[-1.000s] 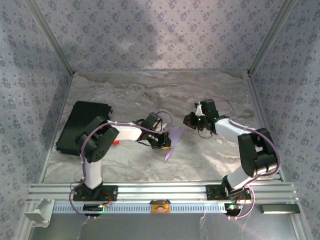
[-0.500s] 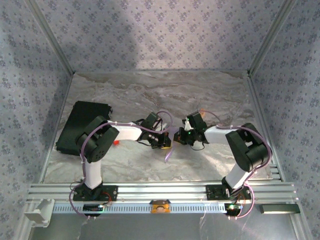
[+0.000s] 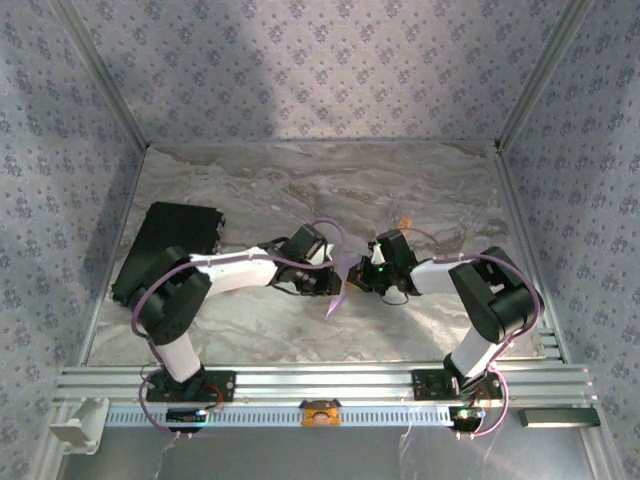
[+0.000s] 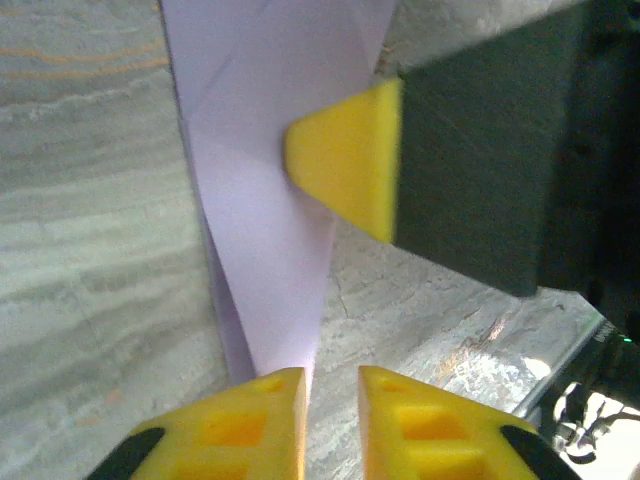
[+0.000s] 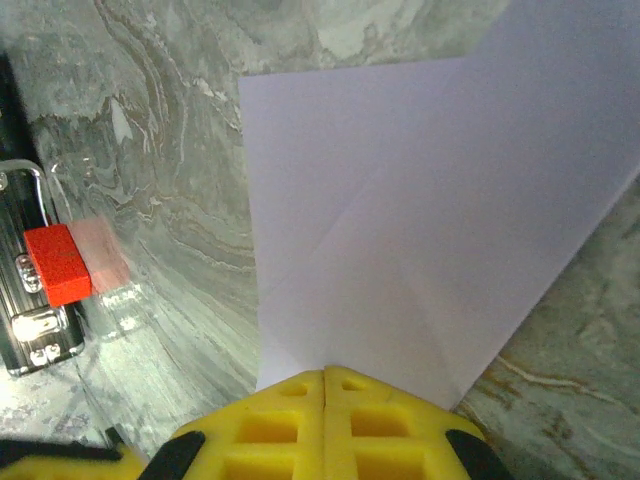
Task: Fold a paper plane with a square sheet of paper (pick it up from the middle)
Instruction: Fold the wing for the fifth time at the center of the table.
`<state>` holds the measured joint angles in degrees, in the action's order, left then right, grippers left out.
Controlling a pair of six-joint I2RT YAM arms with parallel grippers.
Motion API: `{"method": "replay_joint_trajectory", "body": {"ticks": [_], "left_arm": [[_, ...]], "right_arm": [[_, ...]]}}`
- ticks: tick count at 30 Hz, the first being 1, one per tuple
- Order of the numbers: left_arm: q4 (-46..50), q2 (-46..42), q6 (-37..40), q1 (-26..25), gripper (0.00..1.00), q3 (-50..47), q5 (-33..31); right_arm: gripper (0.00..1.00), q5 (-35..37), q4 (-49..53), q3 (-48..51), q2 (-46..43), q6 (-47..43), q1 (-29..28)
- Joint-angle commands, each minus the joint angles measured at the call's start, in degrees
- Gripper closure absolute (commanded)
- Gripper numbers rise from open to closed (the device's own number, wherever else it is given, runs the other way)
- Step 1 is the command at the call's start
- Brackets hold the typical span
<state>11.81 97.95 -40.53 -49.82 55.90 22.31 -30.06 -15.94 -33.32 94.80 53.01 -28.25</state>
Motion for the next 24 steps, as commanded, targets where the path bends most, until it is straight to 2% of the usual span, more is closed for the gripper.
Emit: {"method": "replay_joint_trajectory", "body": {"ticks": [1,4,11,13,19,24], "left_arm": [[9.2,-1.6,6.1,-4.6,0.76,2.9,-13.0],[14.2,-0.7,9.4,-9.2,0.72,5.4,-22.3],[19.5,2.6,13.0,-14.7,0.68,9.3,-34.3],[19.9,3.2,14.3,-15.9,0.66,9.9,-35.9],[20.4,5.0,16.0,-17.1,0.68,10.6,-36.2],[19.7,3.9,15.7,-18.4,0.68,10.2,-38.8]], "right_arm": [[0.97,5.7,4.3,2.7,1.2,2.8,-0.8],[0.97,6.2,4.8,2.7,0.5,2.6,-0.8],[0.97,6.9,5.1,3.1,-0.3,2.5,-0.9],[0.97,7.0,5.3,3.1,-0.4,2.4,-0.8],[0.97,7.1,5.6,2.9,-0.2,2.4,-0.7],[0.97,7.0,5.7,3.0,-0.2,2.3,-0.5]]}}
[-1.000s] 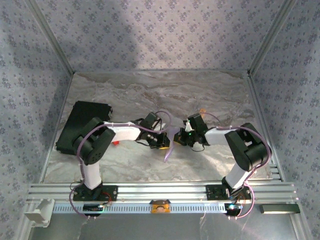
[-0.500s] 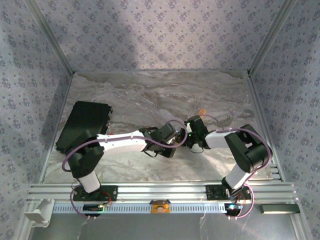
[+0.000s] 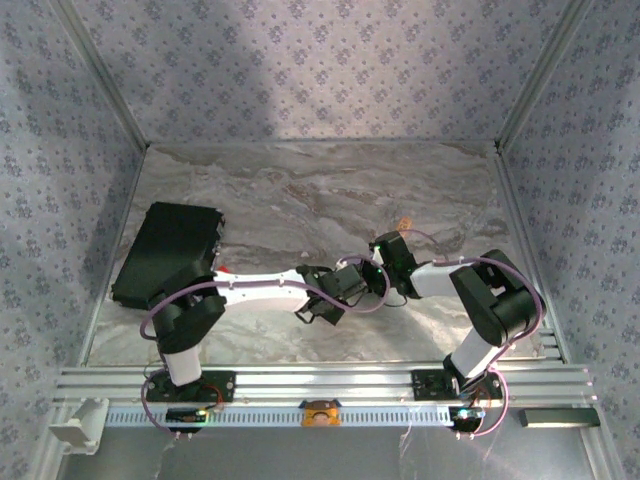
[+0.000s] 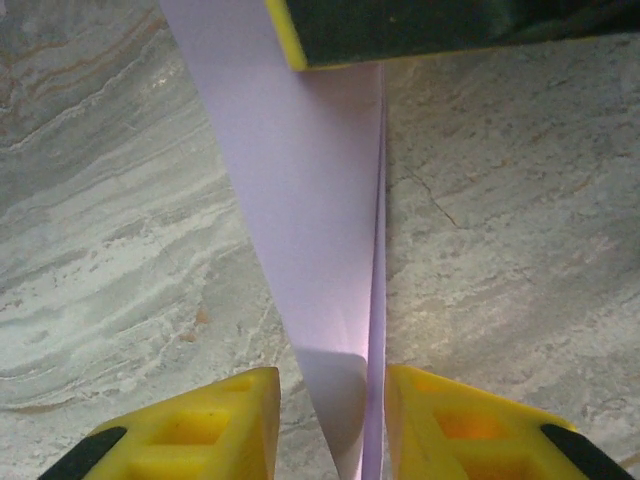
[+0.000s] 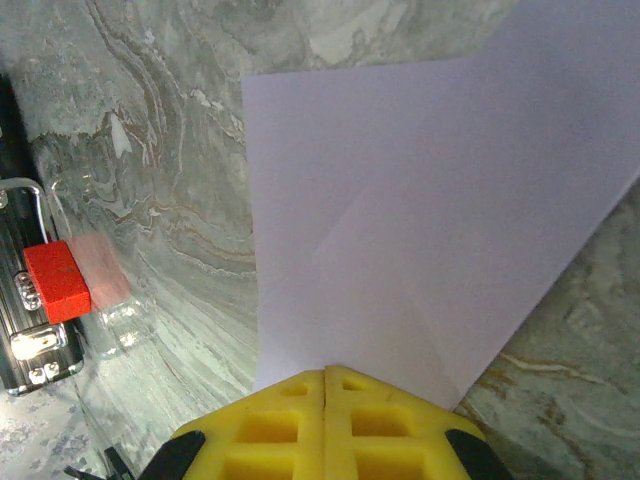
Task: Fold a paper plane with a square sheet of paper (pick it up from the middle)
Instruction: Fold the wing for the fifth time at the center of the table.
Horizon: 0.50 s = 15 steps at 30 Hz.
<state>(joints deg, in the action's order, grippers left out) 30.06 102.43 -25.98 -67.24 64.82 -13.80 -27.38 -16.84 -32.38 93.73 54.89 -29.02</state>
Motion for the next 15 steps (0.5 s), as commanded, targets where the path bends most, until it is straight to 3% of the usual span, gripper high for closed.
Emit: {"method": "replay_joint_trajectory", "body": {"ticks": [1,8,15], "left_arm": [[1.4,-0.9,0.9,-1.2,0.68,1.2,-3.2],[-3.1,-6.6,-1.5,-0.8,0.69,-1.6,-1.1],[-18.9,-14.4,-12.1,8.4,0.67,-13.0,18.2]], "right_arm": [[0.97,4.3,6.6,2.1,0.9,0.2,0.4],[0.98,4.4,6.5,2.3,0.6,0.2,0.8],[0.98,4.4,6.5,2.2,0.4,0.1,0.8]]}}
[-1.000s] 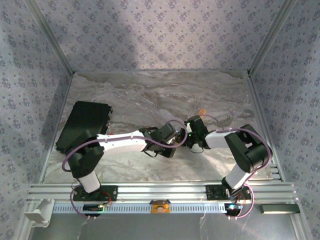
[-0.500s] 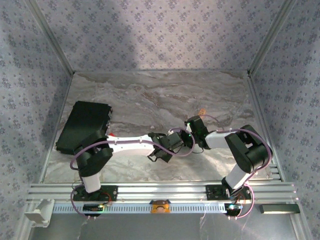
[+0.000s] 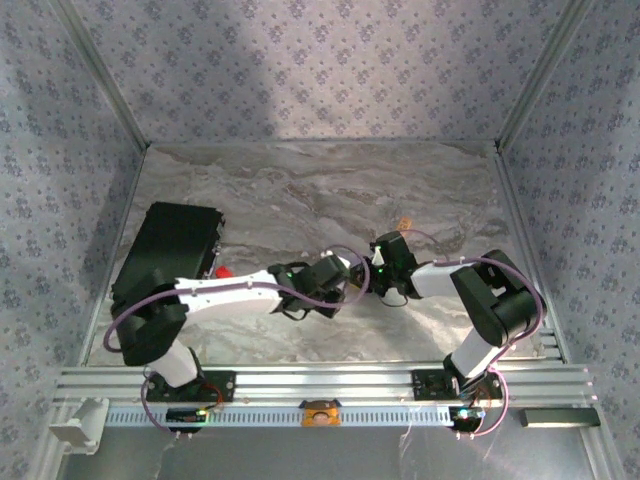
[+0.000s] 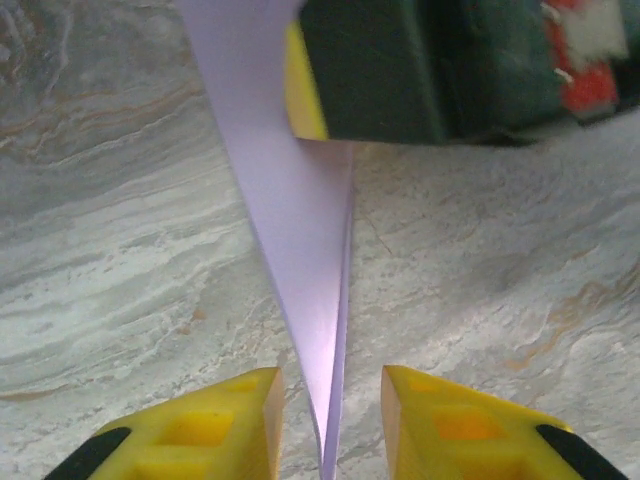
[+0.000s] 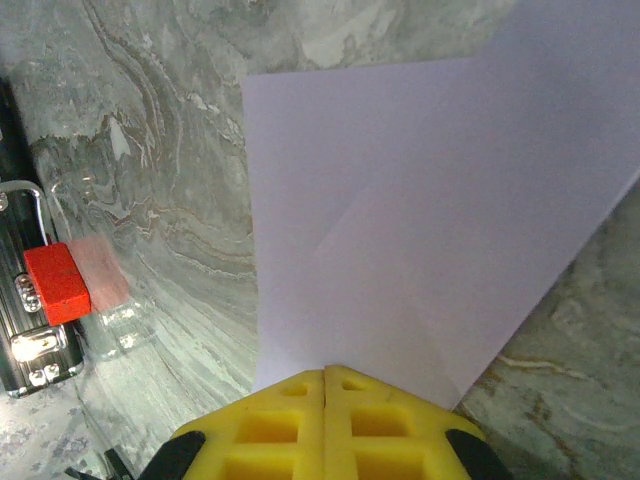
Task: Fold a paper plane with a square sheet of paper (pick it up from the middle)
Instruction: Fold the wing for the fifth time at the center of the table.
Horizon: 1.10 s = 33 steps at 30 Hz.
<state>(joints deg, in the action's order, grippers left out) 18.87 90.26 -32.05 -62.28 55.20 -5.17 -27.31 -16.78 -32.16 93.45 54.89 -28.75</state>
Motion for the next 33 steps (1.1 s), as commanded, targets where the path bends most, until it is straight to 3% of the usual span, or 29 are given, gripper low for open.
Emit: {"method": "replay_joint_trajectory", "body": {"ticks": [1,7,13,25,33], "left_arm": [[-10.4,-2.7,-8.1,5.4,0.65,-5.1,14.0],[-20.1,-1.2,-15.8,13.5,0.65,-10.7,30.5],[-24.7,1.7,-18.9,15.4,0.66,-12.4,36.2],[-25.5,6.6,-21.1,15.6,0.8,-12.2,37.9],[-25.6,5.9,-22.2,16.1,0.79,-13.4,36.7]], "right_arm": [[0.98,4.4,6.5,2.1,0.6,0.1,0.5],[0.98,4.4,6.5,2.0,0.5,0.0,0.4],[0.98,4.6,6.6,2.0,0.4,0.1,0.3],[0.98,4.6,6.8,1.7,0.7,0.0,0.2],[0.98,4.5,6.7,1.7,0.9,0.0,0.1]]}}
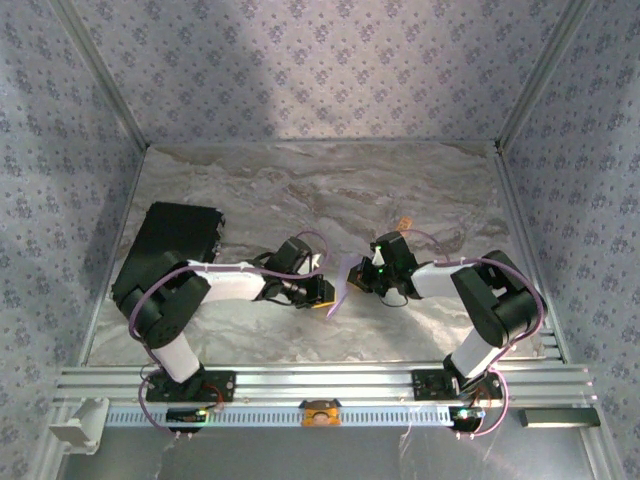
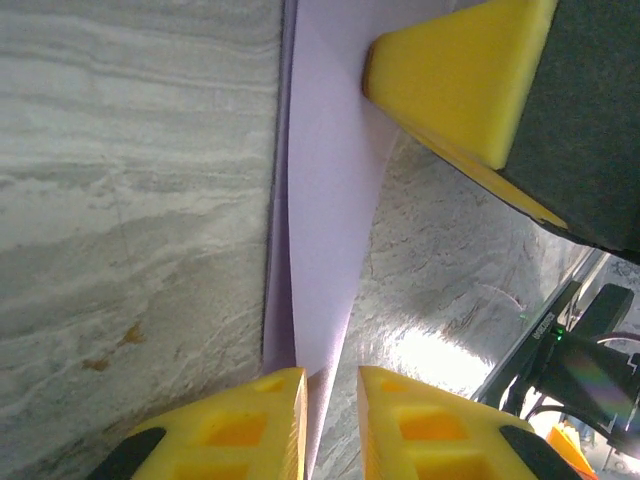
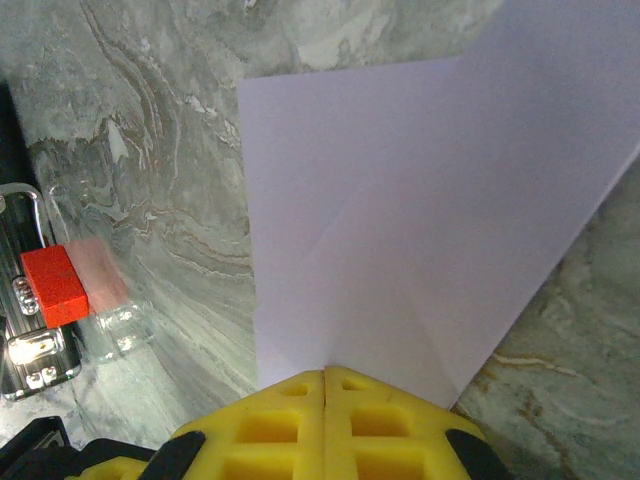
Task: Fold a paper plane with a square sheet of paper (pick it up from the middle)
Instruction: Fold the wing for the fifth time at the center of the table.
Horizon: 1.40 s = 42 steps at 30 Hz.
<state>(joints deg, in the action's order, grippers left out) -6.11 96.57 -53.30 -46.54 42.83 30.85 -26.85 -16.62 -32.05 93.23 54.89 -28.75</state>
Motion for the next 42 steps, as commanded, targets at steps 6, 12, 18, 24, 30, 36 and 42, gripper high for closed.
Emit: {"method": "replay_joint_trajectory", "body": {"ticks": [6,12,18,24,30,36,42], "left_arm": [[-0.8,-2.6,-1.5,1.1,0.77,-2.1,0.0],[-3.1,-1.0,-2.3,1.2,0.81,-2.3,2.8],[-4.9,-0.4,-3.0,1.2,0.86,-2.4,4.5],[-4.1,0.8,-2.4,1.2,0.86,-2.1,5.5],[-3.4,2.0,-1.8,1.1,0.9,-1.8,6.4],[-3.4,3.0,-1.0,1.2,0.95,-1.9,7.3],[-3.3,4.2,-0.3,1.1,0.97,-2.2,8.3]], "right_arm": [[0.98,4.1,6.5,1.7,1.0,0.0,0.1],[0.98,4.2,6.7,1.5,0.9,0.0,0.1],[0.98,4.2,6.6,1.6,1.0,0.0,0.1],[0.98,4.1,6.7,1.6,1.0,0.0,0.0],[0.98,4.2,6.8,1.4,1.1,0.1,-0.1],[0.98,4.4,6.8,1.3,1.3,0.1,-0.3],[0.98,4.4,6.8,1.2,1.7,0.1,-0.4]]}}
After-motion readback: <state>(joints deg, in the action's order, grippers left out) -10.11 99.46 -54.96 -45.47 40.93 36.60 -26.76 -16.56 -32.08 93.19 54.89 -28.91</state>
